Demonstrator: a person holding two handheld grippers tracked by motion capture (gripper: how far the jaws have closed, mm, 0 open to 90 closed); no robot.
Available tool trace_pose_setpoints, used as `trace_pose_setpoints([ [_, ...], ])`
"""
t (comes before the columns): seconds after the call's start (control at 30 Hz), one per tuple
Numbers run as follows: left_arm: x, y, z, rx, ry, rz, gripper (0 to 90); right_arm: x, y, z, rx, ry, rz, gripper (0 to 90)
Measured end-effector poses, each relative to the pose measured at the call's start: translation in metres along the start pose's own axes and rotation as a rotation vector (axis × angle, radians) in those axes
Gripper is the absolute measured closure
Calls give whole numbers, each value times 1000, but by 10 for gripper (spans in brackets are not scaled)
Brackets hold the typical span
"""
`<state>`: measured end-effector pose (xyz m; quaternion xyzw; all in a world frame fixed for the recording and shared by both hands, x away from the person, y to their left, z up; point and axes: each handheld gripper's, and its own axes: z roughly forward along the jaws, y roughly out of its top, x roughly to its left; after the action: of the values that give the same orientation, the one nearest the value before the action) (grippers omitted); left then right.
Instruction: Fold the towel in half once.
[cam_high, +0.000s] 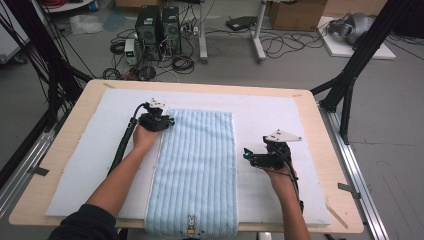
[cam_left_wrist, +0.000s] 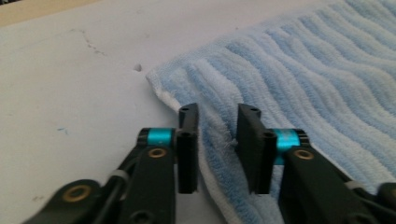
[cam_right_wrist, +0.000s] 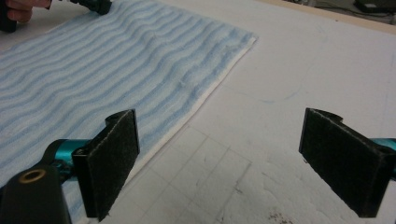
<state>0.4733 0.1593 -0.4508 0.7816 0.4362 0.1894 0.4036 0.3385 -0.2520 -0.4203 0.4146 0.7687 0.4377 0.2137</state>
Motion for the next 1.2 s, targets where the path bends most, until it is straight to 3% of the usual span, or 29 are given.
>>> trace_pose_setpoints([
  [0.03,1,0,0,1,-7,-7,813,0,1,3,3,1,-3,115],
  [0.23,4,0,-1,-5,-36,-50,844,3,14,28,43,21,1,115],
  [0.47,7,-1,-2,-25,-58,-74,848,-11,42,75,103,-23,30,127],
  [0.6,9,-1,-3,-40,-79,-85,848,-16,55,103,161,-15,59,178],
  [0.77,10,-1,-3,-44,-87,-95,848,-17,65,122,189,9,58,347],
  [0.83,10,-1,-4,-43,-91,-98,848,-17,66,126,179,1,61,406],
  [0.93,10,-1,-4,-40,-99,-97,848,-19,61,132,205,-28,73,477],
  [1.0,10,-2,-3,-40,-106,-101,850,-19,59,135,207,-18,87,533],
  [1.07,12,-2,-4,-39,-119,-112,855,-15,59,139,214,-27,48,590],
  [1.1,13,-2,-4,-35,-123,-115,857,-12,59,140,220,-40,25,640],
  [1.2,14,-2,-4,-39,-129,-134,859,-9,61,140,222,-18,16,854],
])
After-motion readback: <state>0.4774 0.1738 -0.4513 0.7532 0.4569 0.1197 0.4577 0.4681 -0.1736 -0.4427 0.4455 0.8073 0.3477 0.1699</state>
